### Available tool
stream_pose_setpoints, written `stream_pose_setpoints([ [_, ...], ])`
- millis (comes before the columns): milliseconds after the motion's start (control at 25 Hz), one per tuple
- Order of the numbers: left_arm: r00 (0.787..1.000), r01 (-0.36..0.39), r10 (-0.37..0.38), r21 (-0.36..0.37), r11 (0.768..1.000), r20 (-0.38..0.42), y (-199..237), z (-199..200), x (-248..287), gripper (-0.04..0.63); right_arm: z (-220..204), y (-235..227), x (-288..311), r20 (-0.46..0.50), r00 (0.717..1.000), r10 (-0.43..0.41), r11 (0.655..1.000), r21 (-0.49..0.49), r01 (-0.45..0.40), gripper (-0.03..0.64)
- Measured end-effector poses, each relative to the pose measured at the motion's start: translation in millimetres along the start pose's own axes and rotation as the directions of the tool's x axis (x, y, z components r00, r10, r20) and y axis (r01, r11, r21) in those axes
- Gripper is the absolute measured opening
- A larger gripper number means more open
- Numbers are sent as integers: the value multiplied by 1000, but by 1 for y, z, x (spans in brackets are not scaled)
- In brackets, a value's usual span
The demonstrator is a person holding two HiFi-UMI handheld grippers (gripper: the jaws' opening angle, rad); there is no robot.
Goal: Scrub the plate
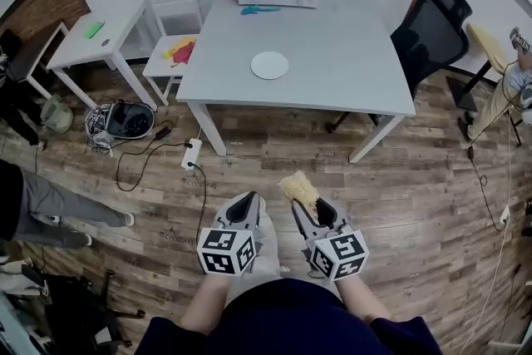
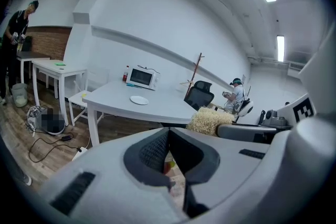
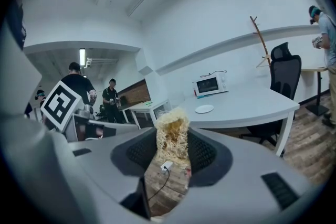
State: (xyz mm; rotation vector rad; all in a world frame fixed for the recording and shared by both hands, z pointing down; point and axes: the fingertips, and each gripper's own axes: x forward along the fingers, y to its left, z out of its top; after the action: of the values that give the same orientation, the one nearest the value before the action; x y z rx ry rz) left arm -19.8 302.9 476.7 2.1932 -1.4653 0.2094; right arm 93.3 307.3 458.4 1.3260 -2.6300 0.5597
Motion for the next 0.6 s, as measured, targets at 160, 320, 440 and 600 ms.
stream_pose_setpoints([
  [160,1000,3,-3,-5,1000,11,28,27,33,17,19,-15,40,0,1000,-13,1000,-15,13,170],
  [320,1000,26,-26,1,1000,4,52,58,69,17,48,-30,82,11,999,-37,999,-24,37,170],
  [440,999,48,-48,5,999,-3,69,82,98,17,69,-41,114,22,999,-48,998,-28,49,170],
  [600,998,67,-67,19,998,-6,91,115,135,17,96,-57,157,39,997,-60,998,-23,61,170],
])
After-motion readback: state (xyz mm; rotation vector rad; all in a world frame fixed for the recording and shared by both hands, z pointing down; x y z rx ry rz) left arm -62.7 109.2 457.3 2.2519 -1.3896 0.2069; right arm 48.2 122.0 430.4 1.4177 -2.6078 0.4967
